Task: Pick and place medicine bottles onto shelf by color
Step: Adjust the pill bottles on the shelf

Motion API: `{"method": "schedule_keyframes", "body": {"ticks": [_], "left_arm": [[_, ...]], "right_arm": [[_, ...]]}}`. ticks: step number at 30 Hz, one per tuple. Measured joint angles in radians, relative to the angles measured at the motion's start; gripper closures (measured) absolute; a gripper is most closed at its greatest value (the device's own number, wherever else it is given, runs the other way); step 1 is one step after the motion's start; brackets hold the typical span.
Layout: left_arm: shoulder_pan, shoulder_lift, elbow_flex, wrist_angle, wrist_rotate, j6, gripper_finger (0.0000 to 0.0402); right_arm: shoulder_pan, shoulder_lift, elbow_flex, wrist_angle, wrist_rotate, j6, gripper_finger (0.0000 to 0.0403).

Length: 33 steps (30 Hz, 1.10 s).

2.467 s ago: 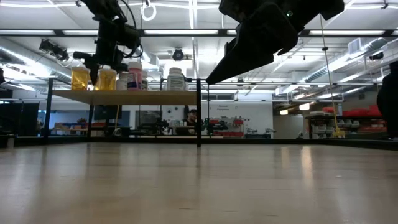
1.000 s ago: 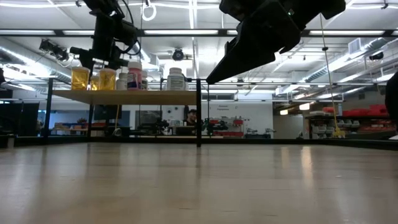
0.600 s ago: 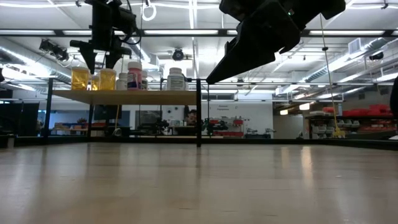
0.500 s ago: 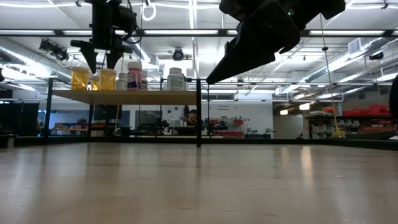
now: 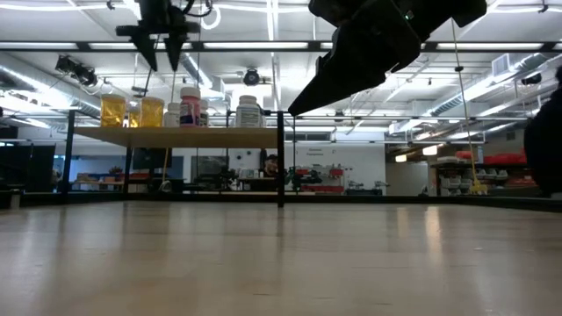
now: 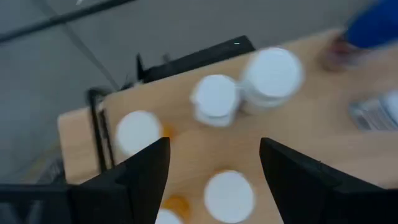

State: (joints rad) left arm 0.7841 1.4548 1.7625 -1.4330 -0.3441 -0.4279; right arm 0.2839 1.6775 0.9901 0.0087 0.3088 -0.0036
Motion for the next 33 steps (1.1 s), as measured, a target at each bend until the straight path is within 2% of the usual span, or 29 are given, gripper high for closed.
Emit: {"method": "schedule_keyframes", "body": {"ticks": [2,7,20,33], "left_arm": [[-0.038,0.006,-0.011,0.020,-0.017,0.047,0.0149],[-0.075,0.045,-0.035,0.058,-0.156,0.081,0.0158],[-0.064,0.163,-0.036,0.081,-0.154,0.135,0.0171],[-0.041,0.176,-0.036,0.076,-0.161,0.131,0.0178]], "right_arm": [[0.000,0.000,0.000,0.004,0.000,0.000,0.0080],[0.000,0.000,0.000,0.009,0.000,0.000,0.0080],[0.000,0.000,0.000,0.009,0.000,-0.007,0.0080],[0.000,0.000,0.000,0.009,0.000,-0.008,0.0080]]}}
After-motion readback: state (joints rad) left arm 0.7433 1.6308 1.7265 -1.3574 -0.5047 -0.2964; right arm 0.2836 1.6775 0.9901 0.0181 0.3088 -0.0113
